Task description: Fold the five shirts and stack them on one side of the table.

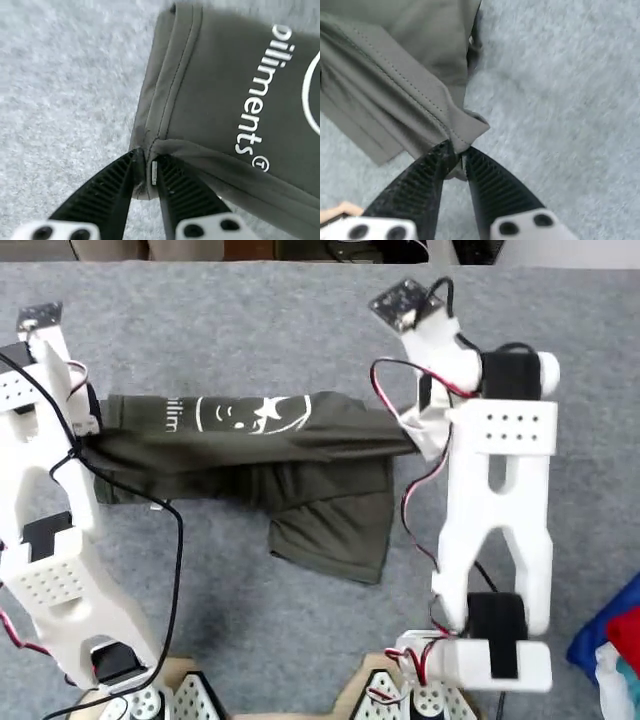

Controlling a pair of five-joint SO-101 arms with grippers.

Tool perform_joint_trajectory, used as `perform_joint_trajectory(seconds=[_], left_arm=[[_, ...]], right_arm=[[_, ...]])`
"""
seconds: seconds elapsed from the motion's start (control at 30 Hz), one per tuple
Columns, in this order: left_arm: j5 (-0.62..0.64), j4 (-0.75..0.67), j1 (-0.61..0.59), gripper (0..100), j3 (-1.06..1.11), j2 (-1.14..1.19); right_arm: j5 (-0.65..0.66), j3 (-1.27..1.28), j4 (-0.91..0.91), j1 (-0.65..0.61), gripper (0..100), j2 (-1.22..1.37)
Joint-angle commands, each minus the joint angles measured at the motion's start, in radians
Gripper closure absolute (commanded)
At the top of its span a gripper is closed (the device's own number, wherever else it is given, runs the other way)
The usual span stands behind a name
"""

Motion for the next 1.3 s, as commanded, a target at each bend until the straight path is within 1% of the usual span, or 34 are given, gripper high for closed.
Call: perform_joint_trajectory(seconds=[0.0,0.13,0.23,0.47,0.67,0.73,0.9,1.1,1.17,1.27], left_arm=[[-0.032,-0.005,-0.023,98,0.032,-0.059],[-0.049,-0.005,-0.023,98,0.063,-0.058],[-0.049,-0.005,-0.021,98,0.063,-0.058],[-0.049,-0.005,-0.014,98,0.064,-0.058],[-0.049,-0.005,-0.011,98,0.064,-0.058],[-0.049,-0.005,-0.011,98,0.064,-0.058],[-0.049,0.005,-0.011,97,0.064,-0.058],[-0.049,0.086,-0.017,79,0.008,-0.065],[-0.049,0.132,-0.018,75,-0.055,-0.065],[-0.049,0.189,-0.018,72,-0.161,-0.065]], right_arm=[[0.021,0.099,0.005,0.039,99.4,-0.133],[0.026,0.239,0.005,0.015,99.4,-0.268],[0.029,0.389,-0.002,-0.025,99.4,-0.357],[0.034,0.762,-0.13,-0.061,99.4,-0.529],[0.034,0.934,-0.189,-0.067,99.2,-0.615],[0.034,0.963,-0.189,-0.073,97.6,-0.618],[0.026,1.01,-0.181,-0.137,94.2,-0.622],[0.023,0.938,-0.16,-0.171,88.7,-0.624],[0.021,0.878,-0.126,-0.171,85.1,-0.622],[-0.017,0.782,-0.097,-0.168,79.8,-0.619]])
